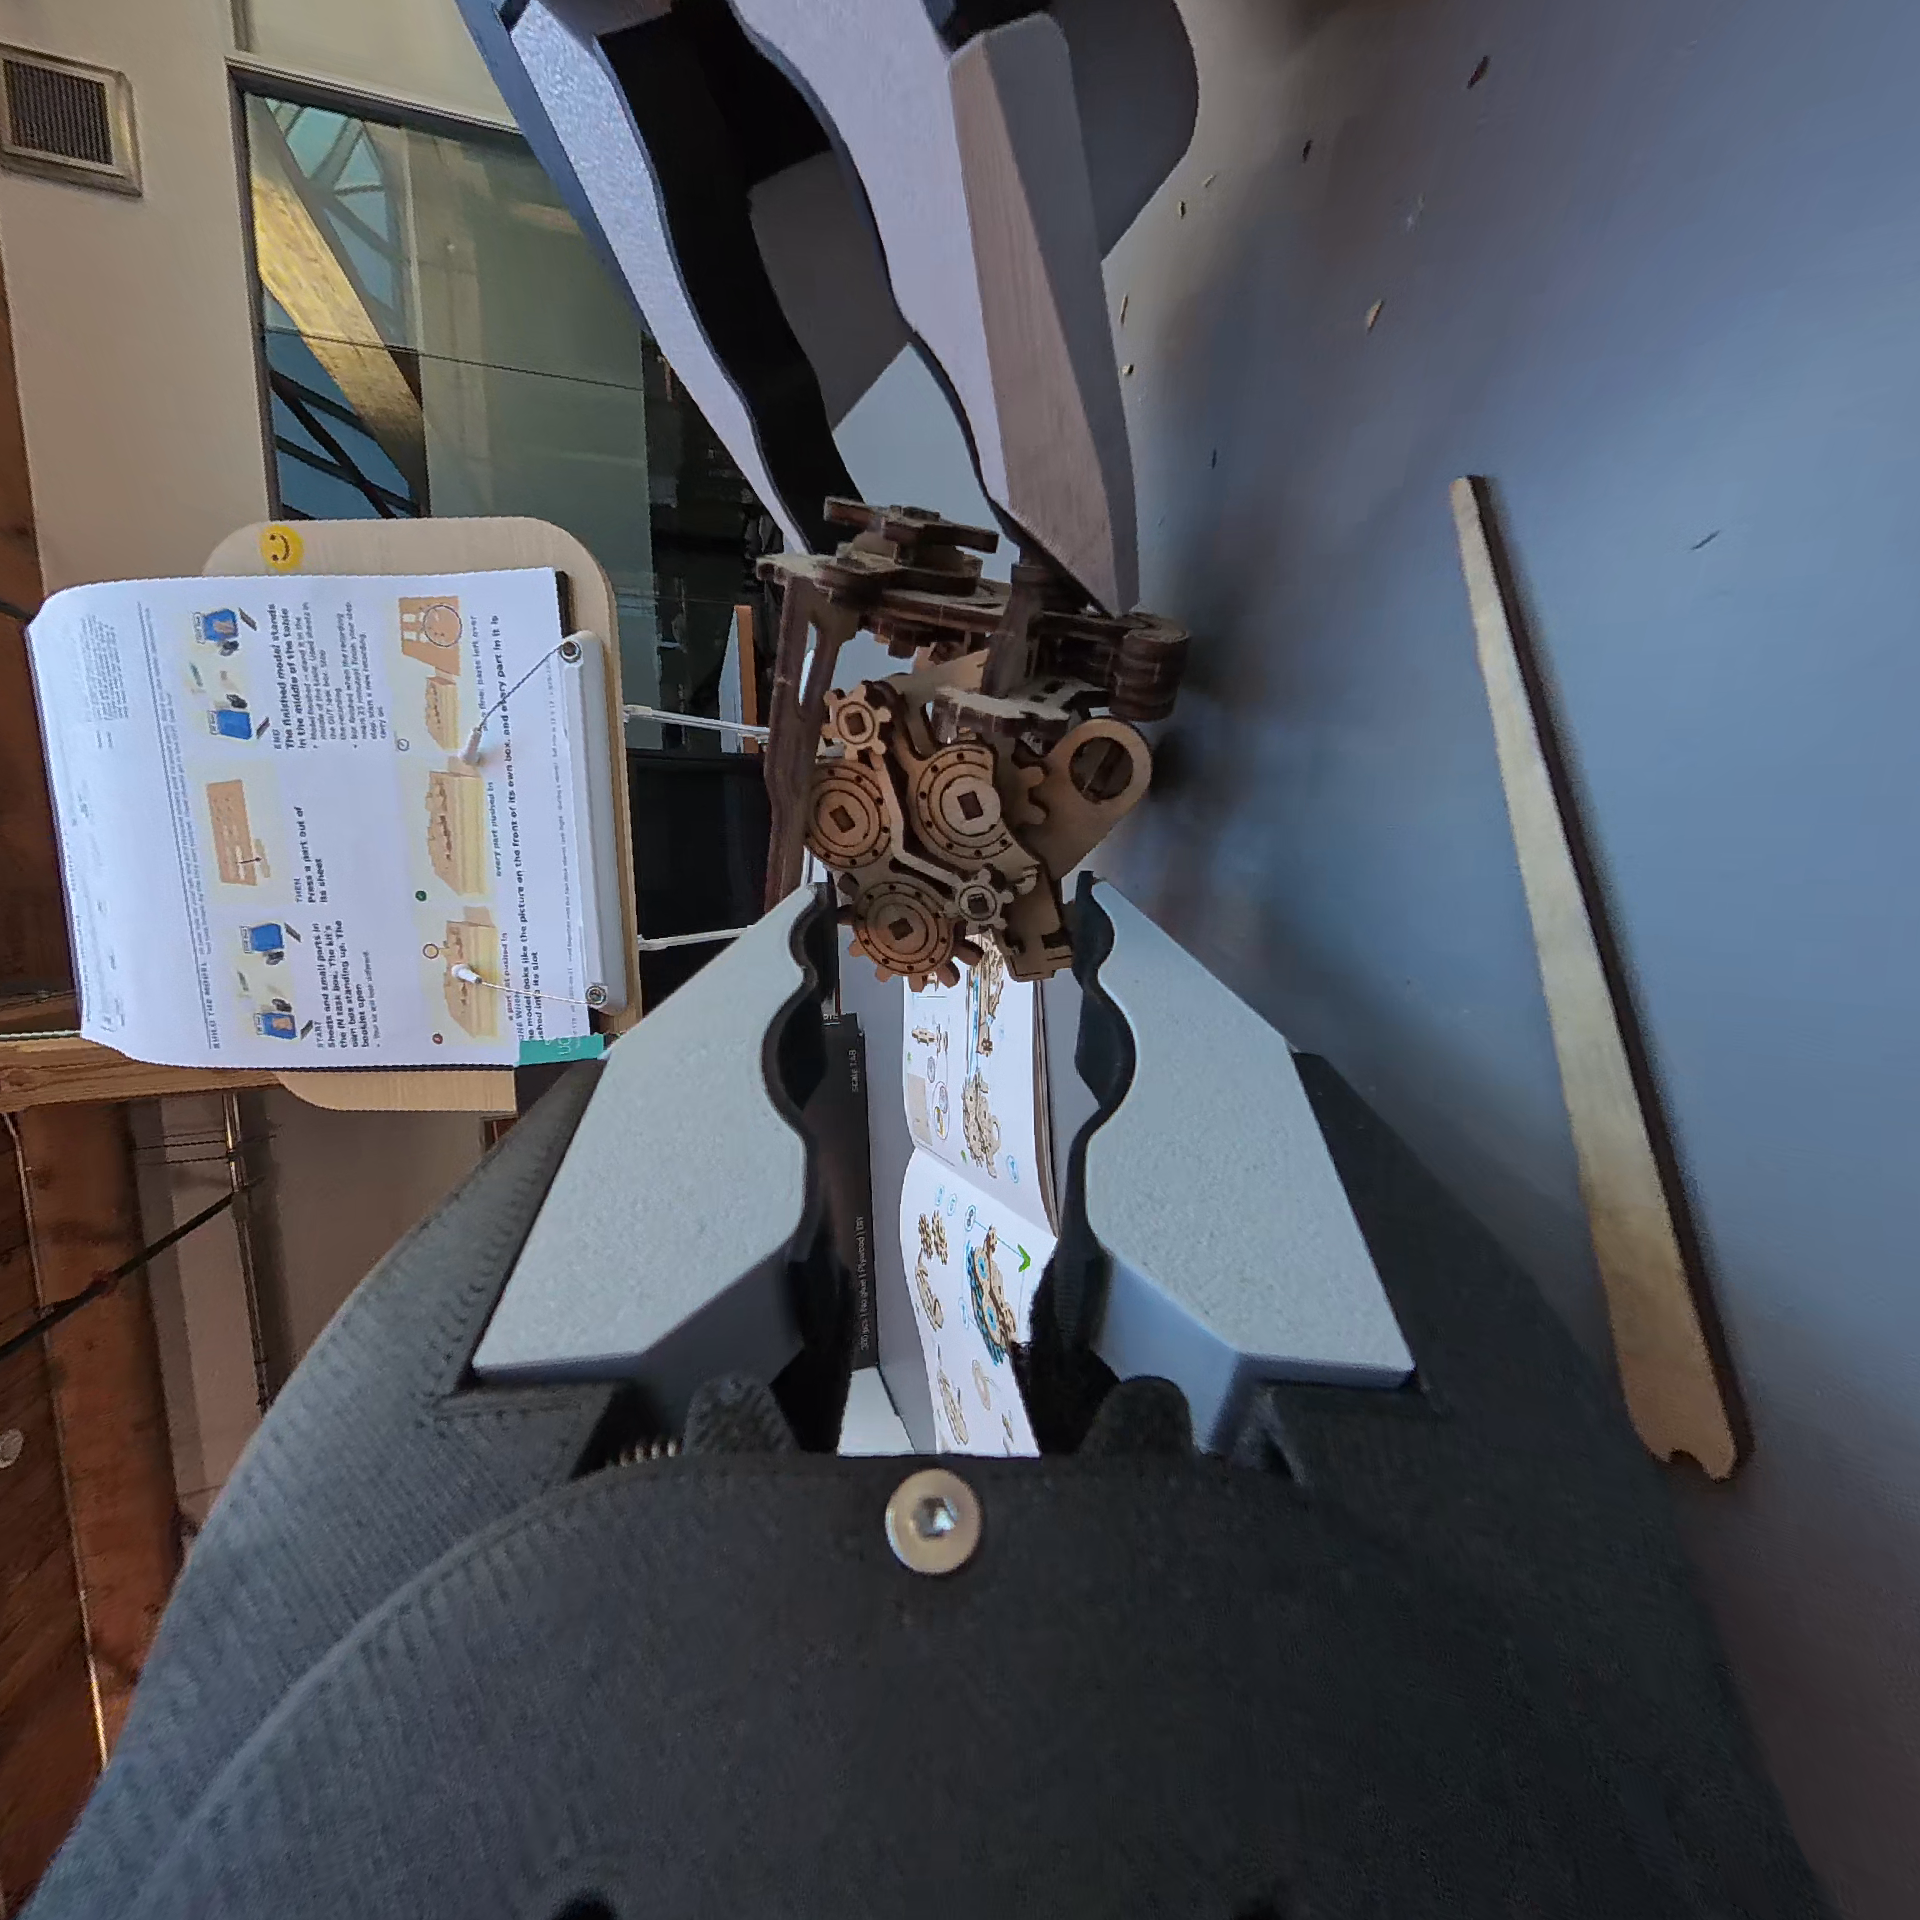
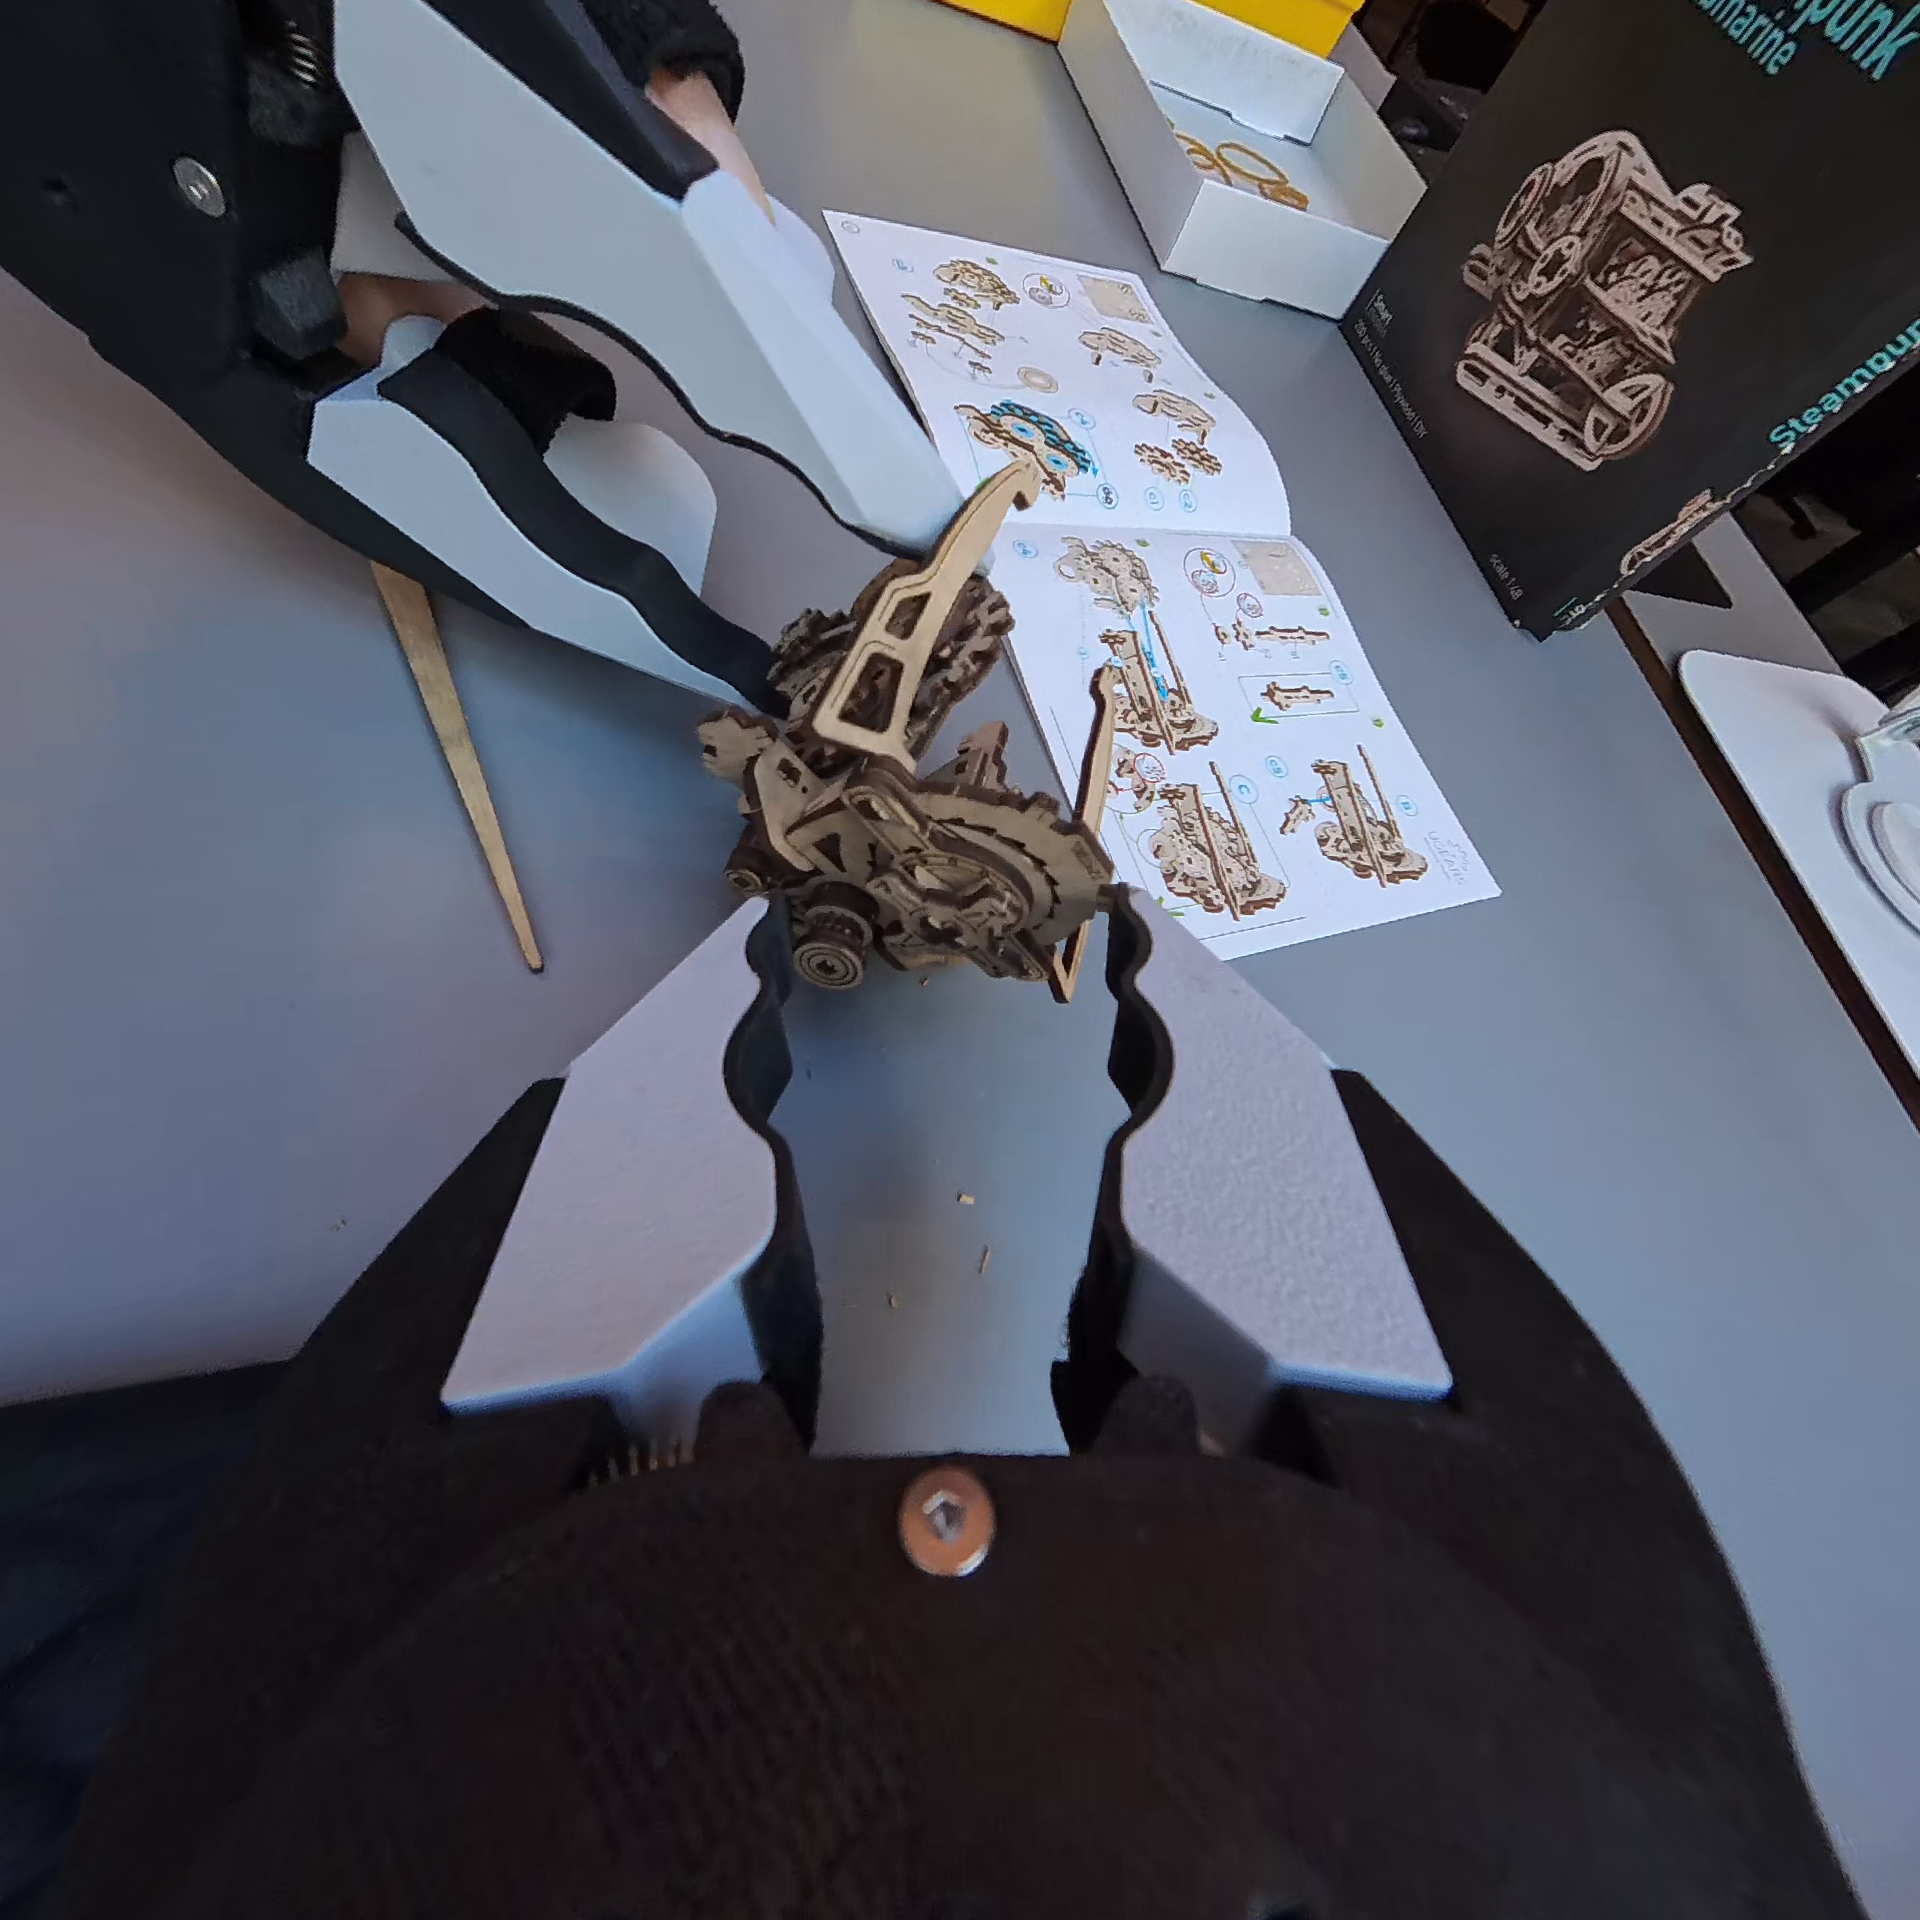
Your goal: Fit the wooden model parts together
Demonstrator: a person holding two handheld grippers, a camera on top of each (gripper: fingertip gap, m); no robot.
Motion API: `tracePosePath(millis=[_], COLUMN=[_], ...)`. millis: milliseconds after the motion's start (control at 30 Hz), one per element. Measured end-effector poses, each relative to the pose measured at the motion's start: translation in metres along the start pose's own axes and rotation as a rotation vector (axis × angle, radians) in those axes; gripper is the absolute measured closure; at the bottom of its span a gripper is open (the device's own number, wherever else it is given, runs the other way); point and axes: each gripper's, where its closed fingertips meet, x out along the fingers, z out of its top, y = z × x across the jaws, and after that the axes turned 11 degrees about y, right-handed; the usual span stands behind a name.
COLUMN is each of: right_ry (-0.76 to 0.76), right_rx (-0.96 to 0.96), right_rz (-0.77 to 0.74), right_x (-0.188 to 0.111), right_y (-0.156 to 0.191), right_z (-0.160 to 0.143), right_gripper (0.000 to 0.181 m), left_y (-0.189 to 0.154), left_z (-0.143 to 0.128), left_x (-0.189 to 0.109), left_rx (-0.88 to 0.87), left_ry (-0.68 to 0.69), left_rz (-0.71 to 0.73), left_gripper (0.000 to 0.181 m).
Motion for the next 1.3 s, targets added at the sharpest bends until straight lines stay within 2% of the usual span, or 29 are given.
tracePosePath(millis=[300, 867, 1100, 1300], right_ry=[-0.001, -0.026, -0.030, -0.023], right_rx=[-0.082, -0.122, -0.294, -0.407], right_rz=[-0.022, -0.085, -0.152, -0.173], right_x=[0.002, -0.006, -0.009, -0.010], right_y=[0.006, 0.005, 0.013, 0.022], right_z=[0.004, 0.014, 0.024, 0.027], right_gripper=[0.120, 0.116, 0.111, 0.120], left_y=[-0.004, 0.001, -0.003, -0.003], left_z=[-0.001, 0.000, 0.000, 0.002], left_x=[0.001, -0.001, 0.001, 0.001], left_rx=[0.042, 0.101, 0.140, 0.137], left_ry=[0.012, -0.004, 0.001, -0.006], left_rz=[-0.002, 0.039, 0.041, 0.037], left_gripper=[0.136, 0.137, 0.137, 0.137])
